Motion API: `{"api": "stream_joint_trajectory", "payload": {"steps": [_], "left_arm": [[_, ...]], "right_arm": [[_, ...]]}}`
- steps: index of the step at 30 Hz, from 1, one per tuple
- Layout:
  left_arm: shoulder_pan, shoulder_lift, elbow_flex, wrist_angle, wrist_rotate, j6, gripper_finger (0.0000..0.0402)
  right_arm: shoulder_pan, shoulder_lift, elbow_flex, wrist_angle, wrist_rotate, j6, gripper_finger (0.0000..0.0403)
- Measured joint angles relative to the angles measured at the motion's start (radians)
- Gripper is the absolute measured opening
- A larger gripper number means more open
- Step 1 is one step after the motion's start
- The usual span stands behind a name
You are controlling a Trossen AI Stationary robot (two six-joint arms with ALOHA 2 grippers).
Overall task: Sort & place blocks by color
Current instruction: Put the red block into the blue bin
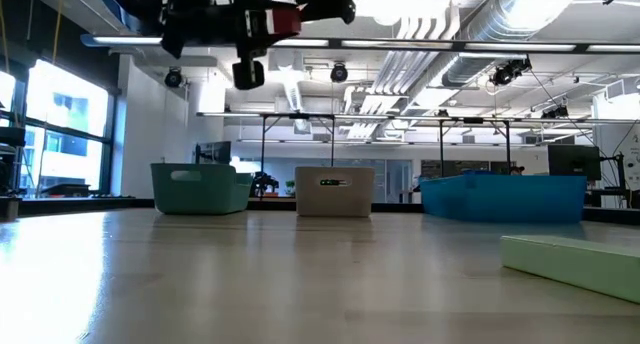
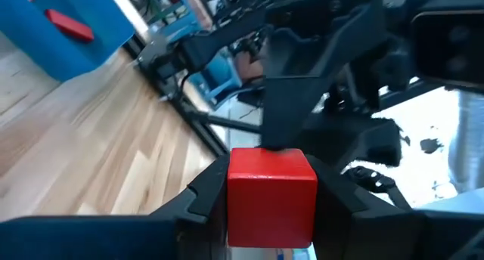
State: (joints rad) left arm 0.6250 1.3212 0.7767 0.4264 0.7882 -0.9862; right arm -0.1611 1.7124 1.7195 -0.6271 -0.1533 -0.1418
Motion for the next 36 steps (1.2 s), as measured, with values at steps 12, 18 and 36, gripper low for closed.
{"api": "stream_joint_trajectory", "payload": {"steps": [12, 18, 36], "left_arm": [[0.013, 0.0, 0.0, 0.136, -0.06, -0.125, 0.011], [0.011, 0.0, 0.0, 0.168, -0.115, -0.147, 0.0109], [0.012, 0.0, 0.0, 0.221, -0.157, -0.189, 0.0111]], "right_arm": [[0.0, 0.001, 0.0, 0.086, 0.104, -0.074, 0.0197], [0.0, 0.001, 0.0, 0.133, 0.127, -0.084, 0.0197], [0.0, 0.001, 0.0, 0.159, 0.233, -0.085, 0.0196]]}}
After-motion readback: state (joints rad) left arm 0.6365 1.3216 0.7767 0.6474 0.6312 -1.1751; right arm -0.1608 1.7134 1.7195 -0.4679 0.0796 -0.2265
